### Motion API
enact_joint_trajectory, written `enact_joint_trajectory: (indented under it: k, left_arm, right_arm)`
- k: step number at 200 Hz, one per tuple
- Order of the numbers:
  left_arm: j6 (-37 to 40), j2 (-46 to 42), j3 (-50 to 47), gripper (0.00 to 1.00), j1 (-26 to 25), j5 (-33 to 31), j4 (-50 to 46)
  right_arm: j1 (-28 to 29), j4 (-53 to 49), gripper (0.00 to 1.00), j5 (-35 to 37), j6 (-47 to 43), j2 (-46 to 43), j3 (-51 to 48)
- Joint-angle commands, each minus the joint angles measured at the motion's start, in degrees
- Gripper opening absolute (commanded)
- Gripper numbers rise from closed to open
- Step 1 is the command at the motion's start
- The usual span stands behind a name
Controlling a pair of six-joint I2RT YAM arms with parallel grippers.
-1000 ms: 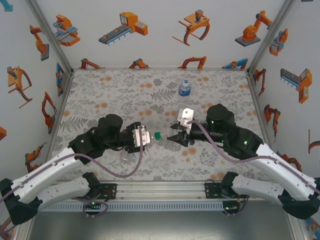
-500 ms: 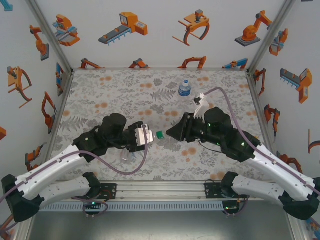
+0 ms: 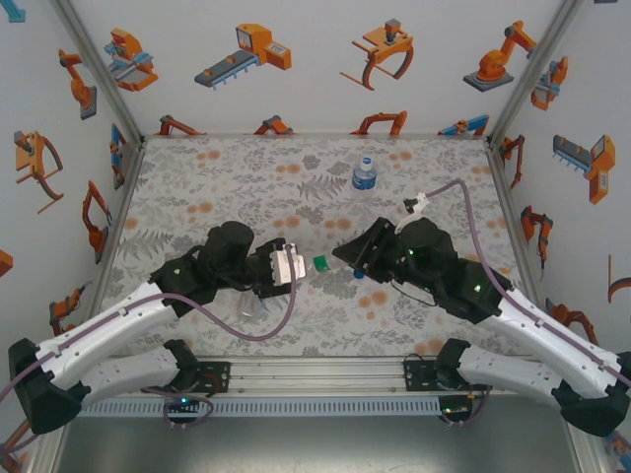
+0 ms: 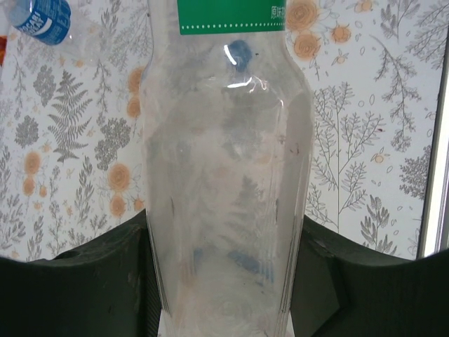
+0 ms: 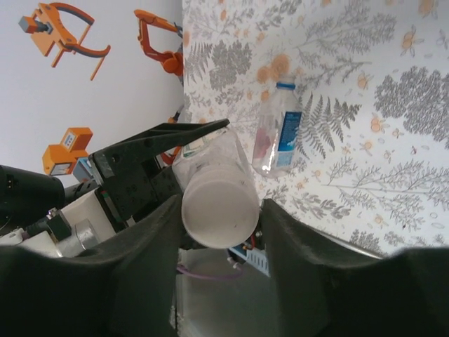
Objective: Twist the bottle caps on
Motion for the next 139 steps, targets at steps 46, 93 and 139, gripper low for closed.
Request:
enact_joint_trajectory:
  k: [46, 93, 139]
  left_arm:
    - [1.1, -0.7, 0.7, 0.00, -0.6, 4.7, 4.6]
    - [1.0, -0.6, 1.7, 0.00, -0.6, 6.4, 2.8]
    - [1.0, -1.6, 2.3, 0.00, -0.6, 8.3, 0.3]
  right_arm:
    - [-0.1, 1.3, 0.56, 4.2, -38.4, -5.6, 5.1]
    - [-0.1, -0.5, 0.56, -19.2, -72.8, -4.6, 8.8]
    - [-0.1, -8.1, 0.57, -32.4, -92.5, 0.1, 11.9]
